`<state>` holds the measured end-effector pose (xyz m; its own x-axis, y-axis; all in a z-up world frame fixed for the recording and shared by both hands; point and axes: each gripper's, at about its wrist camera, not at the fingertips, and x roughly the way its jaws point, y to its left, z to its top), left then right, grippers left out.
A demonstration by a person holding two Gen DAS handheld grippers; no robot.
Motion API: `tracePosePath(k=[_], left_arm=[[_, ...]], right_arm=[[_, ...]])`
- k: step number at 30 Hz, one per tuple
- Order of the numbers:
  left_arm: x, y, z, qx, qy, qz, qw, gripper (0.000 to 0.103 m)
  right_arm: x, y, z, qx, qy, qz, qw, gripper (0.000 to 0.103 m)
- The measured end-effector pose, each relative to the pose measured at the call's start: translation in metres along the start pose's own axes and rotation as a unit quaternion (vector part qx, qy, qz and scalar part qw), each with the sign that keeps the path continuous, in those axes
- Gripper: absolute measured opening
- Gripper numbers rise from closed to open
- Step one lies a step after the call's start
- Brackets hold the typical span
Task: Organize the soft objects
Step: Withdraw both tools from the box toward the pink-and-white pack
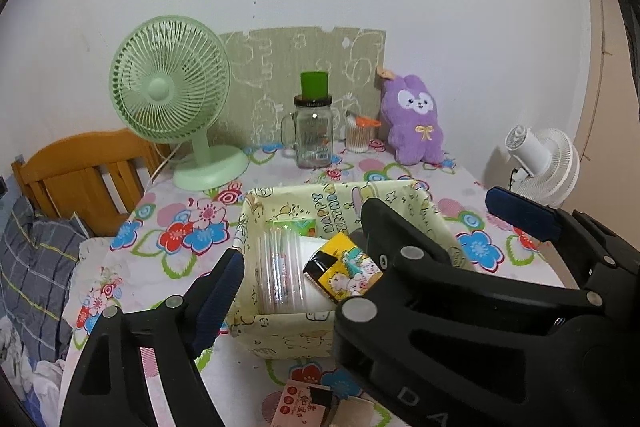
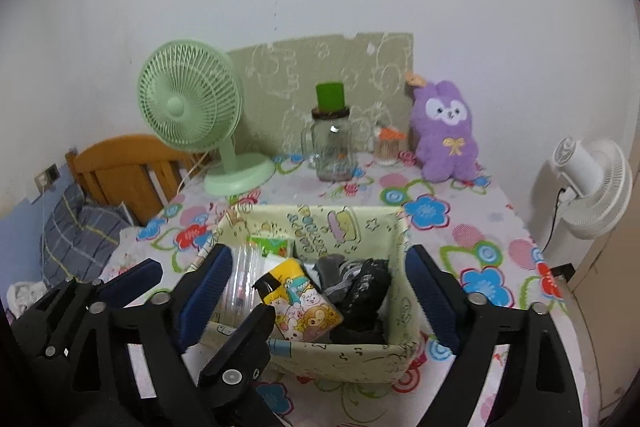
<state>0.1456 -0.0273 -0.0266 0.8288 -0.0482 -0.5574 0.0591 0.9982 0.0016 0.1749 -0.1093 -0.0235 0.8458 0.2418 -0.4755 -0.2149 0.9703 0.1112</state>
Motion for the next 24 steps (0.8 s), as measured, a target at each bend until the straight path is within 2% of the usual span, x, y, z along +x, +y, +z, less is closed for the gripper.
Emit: tracePosePath(k=[3,7,10,24], left_arm=[[-0.009,-0.003,0.0,0.005,-0.008,-0.004,0.9999,0.085],[-0.021,-0.005,0.0,0.004,-0.021,-0.002,0.9998,0.092],[-0.03,-0.007,-0.002,0.005,-0.03,-0.006,0.9995,0.094],[-0.064,-0.009,-0.01,0.008,-0.043,-0.011,0.999,0.103]], right_arm=[[-0.013,0.0,0.0,-0.001,-0.009,-0.005,1.0,0.093],[-0.029,-0.001,0.0,0.003,-0.016,-0.013,1.0,0.097],[-0.043,-0.001,-0.001,-0.001,-0.024,-0.02,1.0,0.098],[-0.086,0.004,-0.008,-0.01,-0.047,-0.023,0.999,0.102]])
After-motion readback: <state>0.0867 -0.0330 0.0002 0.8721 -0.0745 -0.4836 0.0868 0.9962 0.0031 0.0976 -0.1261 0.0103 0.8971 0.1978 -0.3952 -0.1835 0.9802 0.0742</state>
